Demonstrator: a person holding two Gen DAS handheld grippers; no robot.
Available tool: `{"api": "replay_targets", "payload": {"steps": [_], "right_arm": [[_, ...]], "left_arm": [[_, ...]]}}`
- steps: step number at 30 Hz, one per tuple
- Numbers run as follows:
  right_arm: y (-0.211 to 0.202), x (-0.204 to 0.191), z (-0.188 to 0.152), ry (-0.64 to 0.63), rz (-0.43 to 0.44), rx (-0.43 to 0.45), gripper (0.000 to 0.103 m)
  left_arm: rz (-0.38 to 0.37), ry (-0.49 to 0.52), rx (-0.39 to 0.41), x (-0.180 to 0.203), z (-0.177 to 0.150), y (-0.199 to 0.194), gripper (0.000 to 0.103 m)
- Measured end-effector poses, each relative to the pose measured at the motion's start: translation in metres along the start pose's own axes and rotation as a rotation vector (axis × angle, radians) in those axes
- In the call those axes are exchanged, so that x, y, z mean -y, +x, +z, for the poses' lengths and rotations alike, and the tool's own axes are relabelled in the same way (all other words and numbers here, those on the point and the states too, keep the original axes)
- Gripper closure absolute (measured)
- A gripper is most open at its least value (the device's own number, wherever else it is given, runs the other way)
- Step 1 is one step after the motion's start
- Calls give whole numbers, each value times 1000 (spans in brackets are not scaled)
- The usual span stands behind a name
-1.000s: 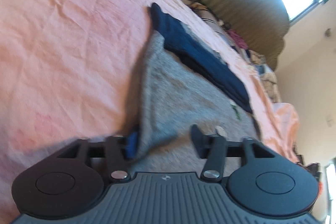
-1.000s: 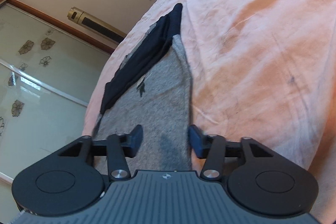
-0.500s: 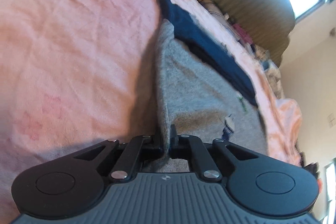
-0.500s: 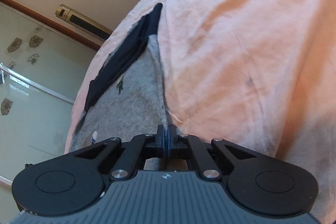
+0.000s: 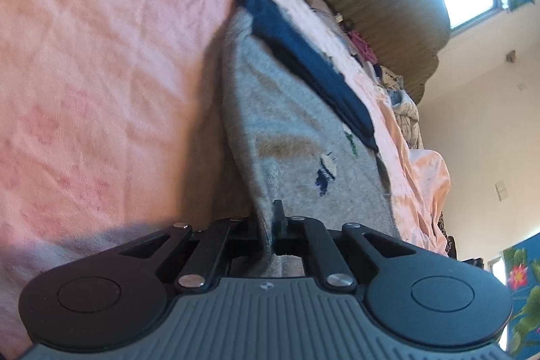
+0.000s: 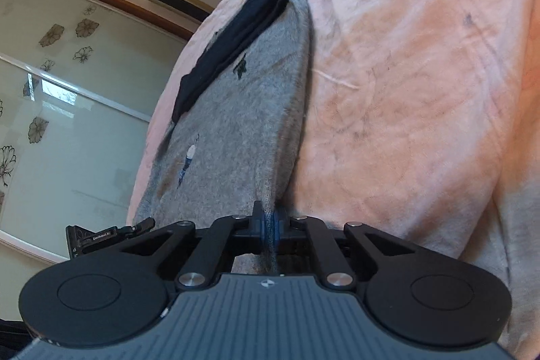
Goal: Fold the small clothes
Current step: 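Grasp the sweater side edge with both grippers and lift it, then fold the side edge over toward the sleeves and open both grippers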
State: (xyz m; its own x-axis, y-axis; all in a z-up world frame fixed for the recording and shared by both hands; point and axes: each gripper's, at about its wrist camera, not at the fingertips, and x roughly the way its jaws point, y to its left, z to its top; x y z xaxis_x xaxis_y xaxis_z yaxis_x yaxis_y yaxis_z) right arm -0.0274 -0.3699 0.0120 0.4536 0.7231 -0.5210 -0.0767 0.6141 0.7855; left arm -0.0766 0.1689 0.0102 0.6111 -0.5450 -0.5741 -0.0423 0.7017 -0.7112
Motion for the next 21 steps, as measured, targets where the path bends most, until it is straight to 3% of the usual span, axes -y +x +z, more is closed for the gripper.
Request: {"api": "replay_targets", "payload": {"steps": [4,6,7,8,10,12,13,15,16,17,18,19,21], "right_arm": [[-22,28,-1,58,-87,35,95],[-23,31,-8,91,-62,48,95],[-25,27,-12,86,-56,51,86],[-27,23,-17,82,-45,44,70],[-31,14,-30,65,13,21,45],[-28,5,-43,58,25,-37,41],[-25,1,-49,48,24,-61,44],[-18,-4,-60,44,29,-111,58],[-14,-5,-64,36,13,-138,79],[-11,-5,-67,18,-7,-157,93],[-12,-5,-68,10,6,-156,93],[-15,-6,-68,3,-2,-152,93],[-32,-11,-62,-30,-25,-110,92]], "left_arm": [[81,26,2,-11,-3,-5,99],[42,-40,-4,-26,-7,-7,97],[23,-62,-27,-28,-8,-10,95],[9,-62,-44,-28,-11,-15,91],[-32,-53,-56,-27,-20,-24,66],[-82,-60,-60,-25,-32,-32,46],[-89,-57,-58,-22,-38,-34,42],[-81,-44,-53,-15,-46,-33,42],[-77,-42,-44,-13,-47,-32,44],[-71,-42,-42,-11,-48,-30,51],[-63,-42,-60,-10,-47,-27,90],[-58,-47,-75,-9,-46,-26,99],[-71,-26,-61,-3,-46,-33,99]]}}
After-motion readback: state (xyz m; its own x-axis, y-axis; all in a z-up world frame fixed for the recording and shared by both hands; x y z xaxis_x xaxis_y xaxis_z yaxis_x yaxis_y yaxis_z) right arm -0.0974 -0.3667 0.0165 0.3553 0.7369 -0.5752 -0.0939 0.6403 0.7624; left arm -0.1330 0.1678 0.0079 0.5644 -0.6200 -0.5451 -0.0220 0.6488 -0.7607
